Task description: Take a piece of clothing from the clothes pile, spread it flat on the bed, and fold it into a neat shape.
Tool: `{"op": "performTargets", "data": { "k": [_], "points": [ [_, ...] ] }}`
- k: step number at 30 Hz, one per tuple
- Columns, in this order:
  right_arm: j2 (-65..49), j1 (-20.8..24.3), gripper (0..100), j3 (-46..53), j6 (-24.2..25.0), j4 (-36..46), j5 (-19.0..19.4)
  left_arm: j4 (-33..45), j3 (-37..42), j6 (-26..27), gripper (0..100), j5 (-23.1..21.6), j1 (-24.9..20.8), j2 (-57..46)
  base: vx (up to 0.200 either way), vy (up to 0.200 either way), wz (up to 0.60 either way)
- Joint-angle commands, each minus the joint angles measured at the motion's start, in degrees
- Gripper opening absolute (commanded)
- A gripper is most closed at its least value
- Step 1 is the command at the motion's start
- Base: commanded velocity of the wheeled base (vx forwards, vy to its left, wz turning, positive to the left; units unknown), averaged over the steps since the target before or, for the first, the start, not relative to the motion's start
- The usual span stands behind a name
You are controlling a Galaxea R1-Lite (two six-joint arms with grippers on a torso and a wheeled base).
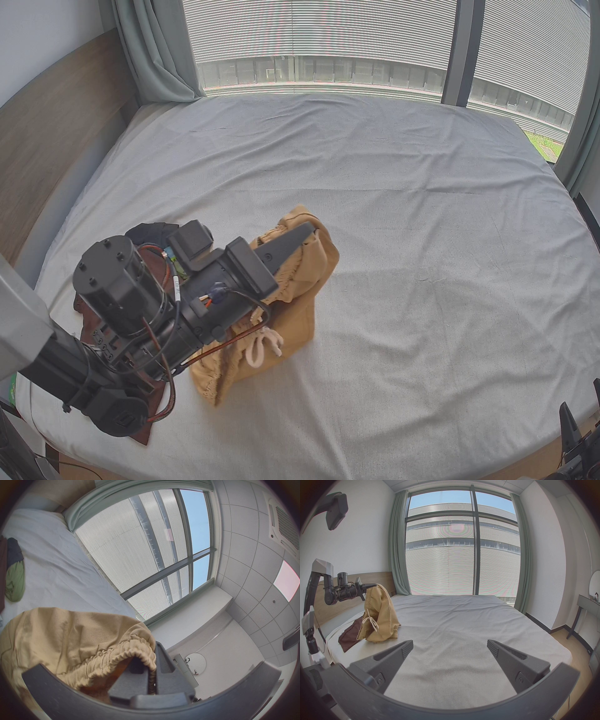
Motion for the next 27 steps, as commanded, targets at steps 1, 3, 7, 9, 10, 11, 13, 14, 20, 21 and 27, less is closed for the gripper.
{"op": "performTargets", "data": {
  "k": [1, 3, 7, 9, 10, 11, 13, 14, 20, 21, 27],
  "points": [
    [-0.9, 0.0, 100, 1.0, 0.0, -0.1, 0.0, -0.1, -2.9, -0.2, 0, -0.3, -2.4, 4.3, 0.0, 0.0, 0.0],
    [-0.9, 0.0, 100, 1.0, -0.1, -0.1, 0.0, -0.2, -3.9, -0.1, 0, -0.4, -3.2, 6.0, 0.0, 0.0, 0.0],
    [-0.9, 0.0, 100, 1.0, -0.1, -0.1, 0.0, -0.1, -7.1, -0.1, 0, -0.5, -5.2, 8.4, 0.0, 0.0, 0.0],
    [-0.9, 0.0, 100, 1.0, -0.1, -0.1, 0.0, 0.2, -8.7, -0.1, 0, -0.5, -6.0, 9.5, 0.0, 0.0, 0.0],
    [-0.9, 0.0, 100, 1.0, -0.1, -0.1, 0.0, 0.4, -9.4, -0.2, 0, -0.5, -6.5, 10.1, 0.0, 0.0, 0.0],
    [-0.9, 0.0, 100, 1.0, -0.1, -0.1, 0.0, 0.4, -10.1, -0.2, 0, -0.5, -7.3, 10.8, 0.0, 0.0, 0.0],
    [-0.9, 0.0, 100, 1.0, -0.1, 0.0, 0.0, 0.3, -11.5, -1.1, 0, -0.5, -8.7, 11.9, 0.0, 0.0, 0.0],
    [-0.9, 0.0, 100, 1.0, -0.1, -0.1, 0.0, 0.3, -11.7, -1.2, 0, -0.5, -8.9, 12.1, 0.0, 0.0, 0.0],
    [-0.9, 0.0, 100, 1.0, -0.1, -0.1, 0.0, 0.6, -17.8, -3.0, 0, -0.5, -12.1, 15.9, 0.0, 0.0, 0.0],
    [-0.9, 0.0, 100, 1.0, -0.1, -0.1, 0.0, 0.6, -18.7, -3.5, 0, -0.5, -12.7, 16.3, 0.0, 0.0, 0.0],
    [-0.9, 0.1, 100, 1.0, -0.2, -0.1, 0.0, 0.8, -25.1, -8.4, 0, -0.4, -15.6, 16.1, 0.0, 0.0, 0.0]
  ]
}}
